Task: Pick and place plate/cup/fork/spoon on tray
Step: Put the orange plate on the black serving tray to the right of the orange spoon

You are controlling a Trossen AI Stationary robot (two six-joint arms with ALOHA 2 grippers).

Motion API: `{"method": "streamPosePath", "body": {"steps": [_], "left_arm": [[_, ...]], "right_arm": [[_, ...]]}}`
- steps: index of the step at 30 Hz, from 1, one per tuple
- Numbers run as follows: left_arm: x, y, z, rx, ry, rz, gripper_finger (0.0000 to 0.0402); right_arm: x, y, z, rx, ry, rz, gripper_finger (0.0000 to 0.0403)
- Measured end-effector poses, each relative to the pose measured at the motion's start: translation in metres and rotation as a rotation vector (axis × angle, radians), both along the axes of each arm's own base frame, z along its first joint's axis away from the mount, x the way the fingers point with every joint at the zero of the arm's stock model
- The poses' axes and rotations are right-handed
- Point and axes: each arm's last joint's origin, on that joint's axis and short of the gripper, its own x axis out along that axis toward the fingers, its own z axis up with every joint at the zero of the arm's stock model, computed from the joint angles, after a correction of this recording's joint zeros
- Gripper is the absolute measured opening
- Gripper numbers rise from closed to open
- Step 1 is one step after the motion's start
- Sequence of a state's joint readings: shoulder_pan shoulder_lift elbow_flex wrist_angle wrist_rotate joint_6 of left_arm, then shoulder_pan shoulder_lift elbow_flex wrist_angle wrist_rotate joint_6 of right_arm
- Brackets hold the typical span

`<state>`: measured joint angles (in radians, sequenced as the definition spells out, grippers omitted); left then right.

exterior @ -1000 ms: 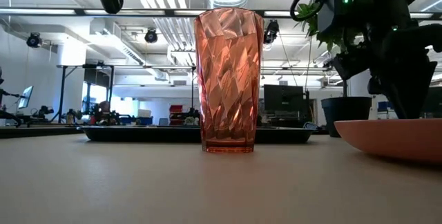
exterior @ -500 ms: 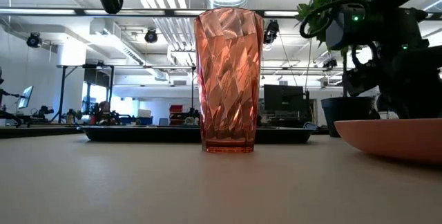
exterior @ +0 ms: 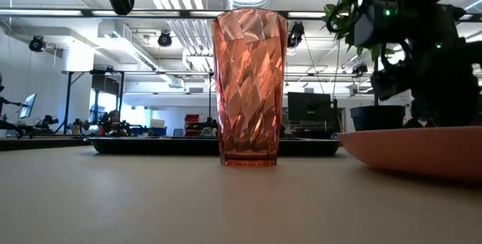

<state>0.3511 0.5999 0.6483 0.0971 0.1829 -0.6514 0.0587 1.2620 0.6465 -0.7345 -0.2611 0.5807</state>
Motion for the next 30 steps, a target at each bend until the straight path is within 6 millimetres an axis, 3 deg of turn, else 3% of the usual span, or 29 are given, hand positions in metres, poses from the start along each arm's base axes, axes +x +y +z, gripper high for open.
{"method": "streamPosePath", "body": {"steps": [5, 12, 21, 26, 30], "left_arm": [[0.0, 0.0, 0.0, 0.0, 0.0, 0.0, 0.0059], [-0.001, 0.0, 0.0, 0.002, -0.003, 0.0, 0.0059], [-0.002, -0.001, 0.001, 0.005, -0.006, 0.0, 0.0059], [-0.002, -0.001, 0.001, 0.006, -0.007, 0.0, 0.0059], [-0.002, -0.001, 0.001, 0.006, -0.007, 0.0, 0.0059]], "right_arm": [[0.006, -0.001, 0.033, -0.066, -0.064, -0.027, 0.0008], [-0.009, -0.008, 0.09, -0.256, -0.01, -0.066, 0.0007], [-0.007, -0.019, 0.164, -0.46, -0.252, -0.151, 0.0007], [0.0, -0.03, 0.174, -0.52, -0.258, -0.139, 0.0007], [0.009, -0.049, 0.168, -0.596, -0.194, -0.117, 0.0007]]}}
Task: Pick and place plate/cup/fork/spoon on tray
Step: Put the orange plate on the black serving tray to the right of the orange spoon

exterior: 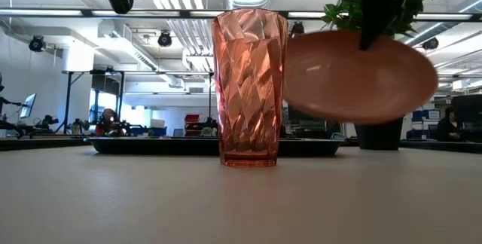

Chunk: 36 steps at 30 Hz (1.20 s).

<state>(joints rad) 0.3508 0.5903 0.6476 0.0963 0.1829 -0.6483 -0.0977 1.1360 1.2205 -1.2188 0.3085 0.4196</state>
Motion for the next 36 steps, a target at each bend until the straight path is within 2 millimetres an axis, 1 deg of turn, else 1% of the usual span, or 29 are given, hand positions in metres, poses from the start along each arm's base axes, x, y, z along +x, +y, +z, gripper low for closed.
{"method": "streamPosePath", "body": {"steps": [3, 6, 9, 12, 14, 17, 21, 24, 28, 32, 36], "left_arm": [[0.0, 0.0, 0.0, 0.0, 0.0, 0.0, 0.0059], [0.0, 0.0, 0.0, 0.0, 0.0, 0.001, 0.0059], [0.0, 0.0, 0.0, 0.0, 0.001, 0.0, 0.0059], [0.0, 0.0, 0.0, 0.0, 0.0, -0.003, 0.0059], [0.0, 0.0, 0.0, 0.001, 0.0, -0.006, 0.0059], [0.0, 0.0, 0.0, 0.001, 0.001, -0.008, 0.0059], [0.0, 0.0, -0.001, -0.001, 0.008, -0.008, 0.0059], [0.0, 0.0, -0.001, -0.002, 0.008, -0.008, 0.0059], [0.0, -0.001, -0.001, 0.0, 0.008, -0.021, 0.0059], [-0.001, -0.002, -0.001, 0.005, 0.008, -0.047, 0.0059], [0.0, -0.002, -0.001, 0.008, 0.009, -0.066, 0.0059]], "right_arm": [[0.011, -0.019, -0.009, -0.033, 0.043, 0.001, 0.0007], [0.027, -0.042, -0.017, -0.061, 0.027, 0.018, 0.0007], [0.043, -0.068, -0.019, -0.061, -0.095, 0.037, 0.0007], [0.054, -0.093, -0.017, -0.061, -0.199, 0.029, 0.0007], [0.059, -0.108, -0.014, -0.065, -0.243, 0.016, 0.0008], [0.07, -0.125, -0.016, -0.038, -0.273, 0.006, 0.0008], [0.094, -0.139, -0.032, -0.023, -0.263, 0.017, 0.0008], [0.115, -0.149, -0.045, 0.011, -0.314, 0.036, 0.0008], [0.14, -0.159, -0.05, 0.081, -0.399, 0.04, 0.0008], [0.155, -0.167, -0.052, 0.164, -0.45, 0.029, 0.0008], [0.161, -0.17, -0.06, 0.209, -0.452, -0.022, 0.0008]]}}
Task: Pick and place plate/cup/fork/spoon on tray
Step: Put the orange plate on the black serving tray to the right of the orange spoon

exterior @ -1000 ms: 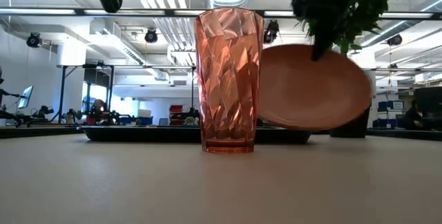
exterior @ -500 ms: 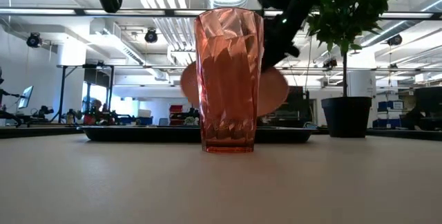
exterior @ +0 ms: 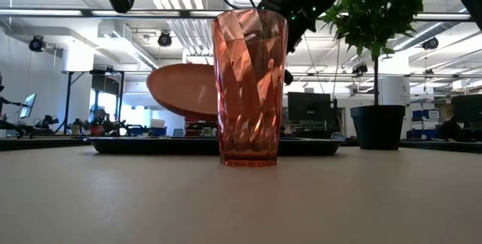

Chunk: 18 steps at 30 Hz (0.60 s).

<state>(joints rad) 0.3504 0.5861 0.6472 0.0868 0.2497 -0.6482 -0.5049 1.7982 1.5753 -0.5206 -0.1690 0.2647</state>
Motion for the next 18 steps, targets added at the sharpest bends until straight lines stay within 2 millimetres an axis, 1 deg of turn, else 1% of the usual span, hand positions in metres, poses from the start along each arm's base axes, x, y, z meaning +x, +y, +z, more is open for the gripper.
{"method": "streamPosePath", "body": {"steps": [3, 7, 18], "left_arm": [[0.0, 0.0, 0.0, 0.002, 0.0, -0.007, 0.0059], [-0.001, -0.001, 0.001, 0.003, -0.004, -0.008, 0.0059], [-0.002, -0.001, 0.001, 0.009, -0.007, -0.028, 0.0059]], "right_arm": [[0.0, 0.0, -0.006, 0.05, 0.015, -0.008, 0.0008], [-0.005, 0.0, -0.013, 0.09, 0.082, -0.023, 0.0008], [-0.019, -0.011, -0.029, 0.143, 0.138, -0.11, 0.0008]]}}
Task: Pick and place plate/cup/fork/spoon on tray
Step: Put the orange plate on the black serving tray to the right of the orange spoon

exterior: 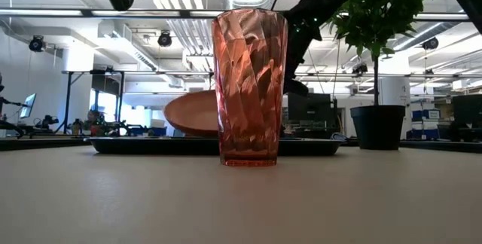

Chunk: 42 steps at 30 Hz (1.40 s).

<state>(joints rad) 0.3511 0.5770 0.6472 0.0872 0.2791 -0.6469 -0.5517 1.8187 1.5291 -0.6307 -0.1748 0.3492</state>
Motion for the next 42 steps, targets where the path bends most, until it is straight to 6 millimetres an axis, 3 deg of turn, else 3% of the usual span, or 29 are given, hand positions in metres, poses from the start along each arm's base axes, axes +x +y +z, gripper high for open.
{"method": "streamPosePath", "body": {"steps": [25, 42], "left_arm": [[0.0, 0.0, 0.0, 0.008, 0.001, 0.0, 0.0059], [0.001, 0.0, 0.0, 0.008, 0.004, 0.0, 0.0059]], "right_arm": [[-0.017, 0.01, -0.069, 0.111, -0.077, -0.097, 0.0008], [-0.018, 0.024, -0.081, 0.134, -0.058, -0.067, 0.0008]]}}
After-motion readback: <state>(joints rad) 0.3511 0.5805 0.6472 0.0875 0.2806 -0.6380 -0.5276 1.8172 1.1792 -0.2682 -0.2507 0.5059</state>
